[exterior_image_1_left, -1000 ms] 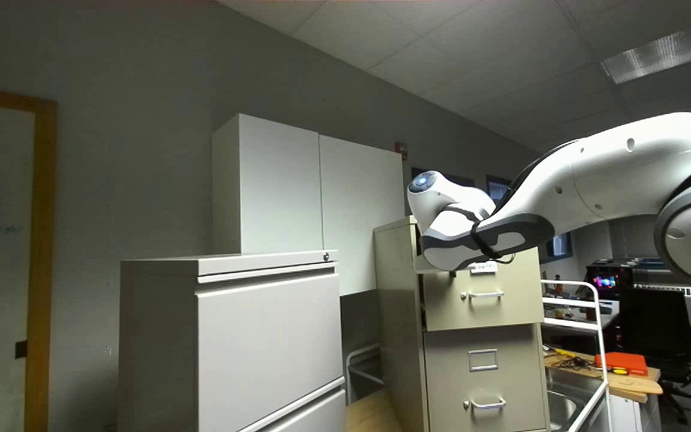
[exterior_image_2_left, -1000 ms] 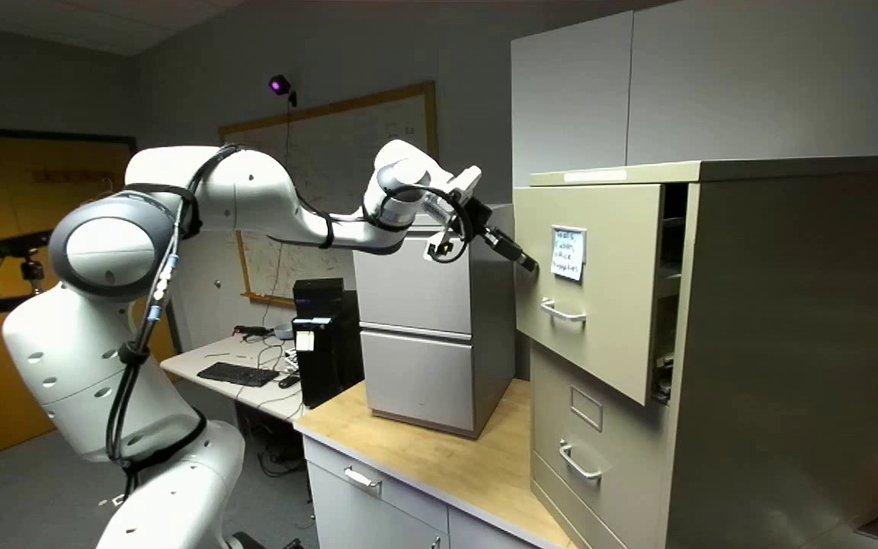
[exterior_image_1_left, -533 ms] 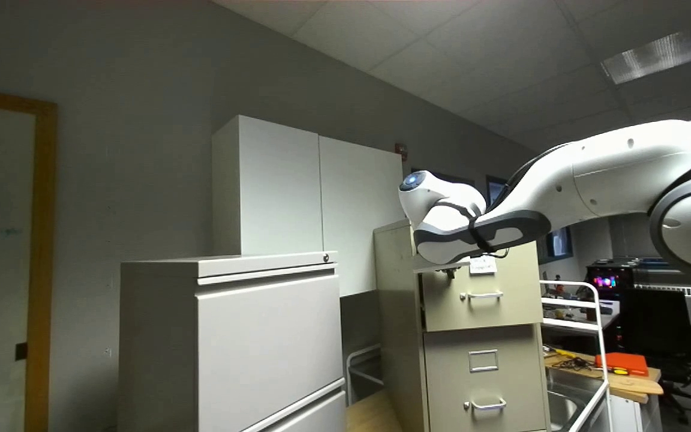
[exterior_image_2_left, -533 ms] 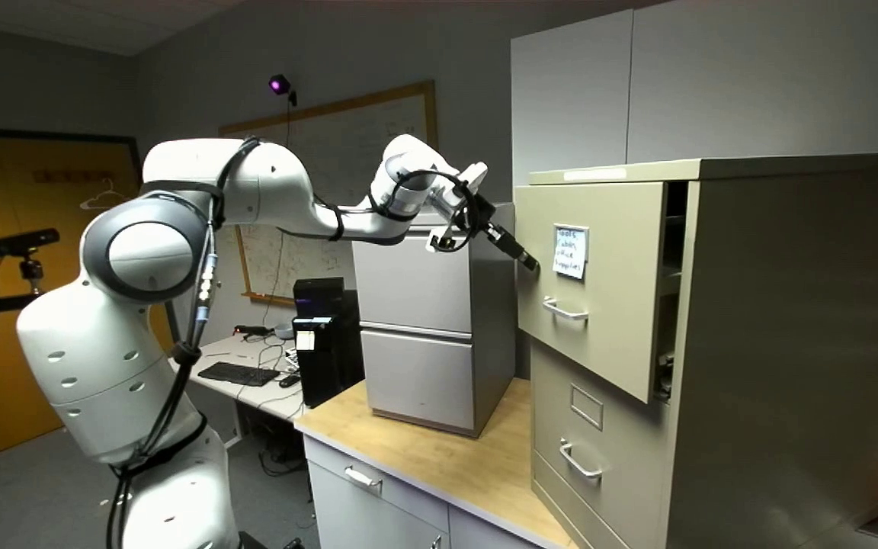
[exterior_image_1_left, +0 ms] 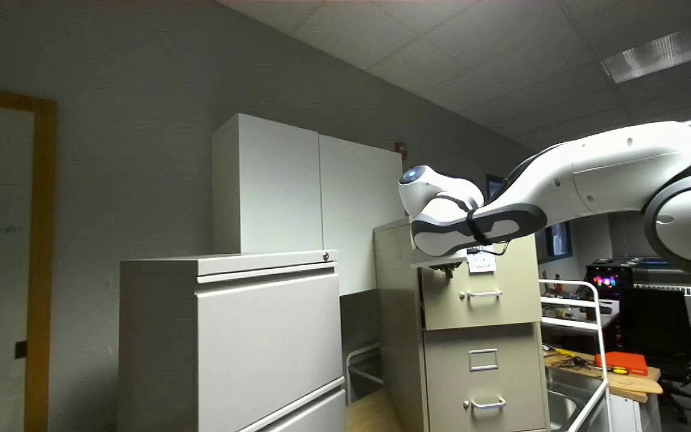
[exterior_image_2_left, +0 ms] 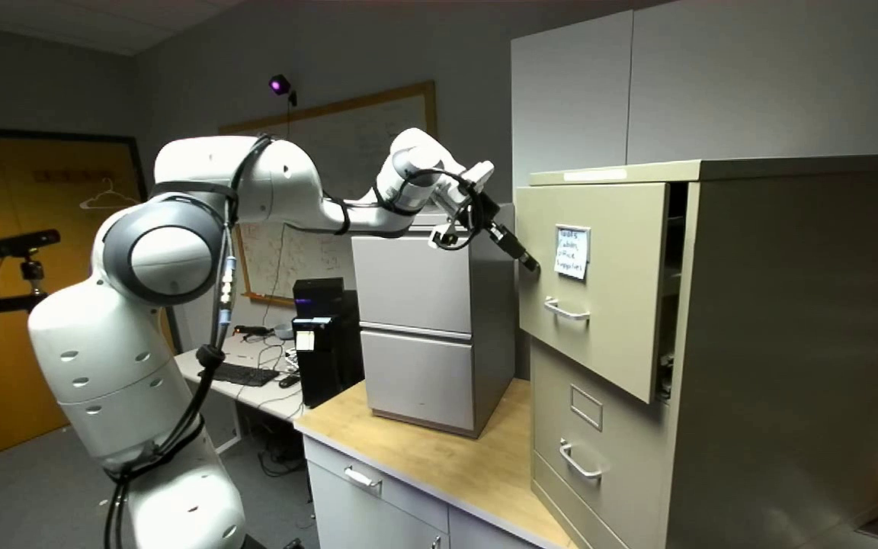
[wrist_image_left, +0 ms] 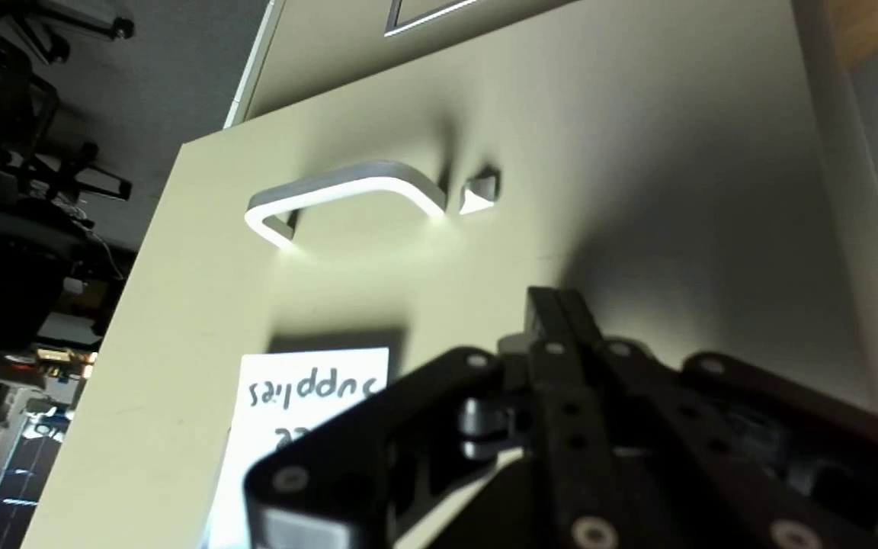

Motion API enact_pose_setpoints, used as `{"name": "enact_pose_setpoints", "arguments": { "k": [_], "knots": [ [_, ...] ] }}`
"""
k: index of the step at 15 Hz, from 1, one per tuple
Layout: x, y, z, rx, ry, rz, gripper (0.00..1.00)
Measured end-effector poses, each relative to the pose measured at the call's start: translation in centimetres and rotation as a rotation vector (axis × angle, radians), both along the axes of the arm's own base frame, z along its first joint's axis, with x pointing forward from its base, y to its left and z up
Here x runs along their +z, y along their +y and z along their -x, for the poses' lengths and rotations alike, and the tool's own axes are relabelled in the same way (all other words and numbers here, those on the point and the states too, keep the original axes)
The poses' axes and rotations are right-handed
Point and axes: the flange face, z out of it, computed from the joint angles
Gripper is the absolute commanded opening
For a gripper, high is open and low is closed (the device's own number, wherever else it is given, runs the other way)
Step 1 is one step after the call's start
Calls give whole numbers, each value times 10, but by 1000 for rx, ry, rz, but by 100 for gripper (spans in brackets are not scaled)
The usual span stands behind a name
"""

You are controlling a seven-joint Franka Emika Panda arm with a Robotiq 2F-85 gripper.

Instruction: Close the top drawer of the cabinet to the right.

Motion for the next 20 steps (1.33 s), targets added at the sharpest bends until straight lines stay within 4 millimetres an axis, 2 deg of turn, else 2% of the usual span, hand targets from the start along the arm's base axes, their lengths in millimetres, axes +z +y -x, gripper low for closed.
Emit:
{"name": "enact_pose_setpoints", "arguments": {
  "k": [7,20],
  "knots": [
    [0,0,-8,-78,-38,-12,0],
    [-2,-5,-18,-85,-45,3,0]
  ]
}}
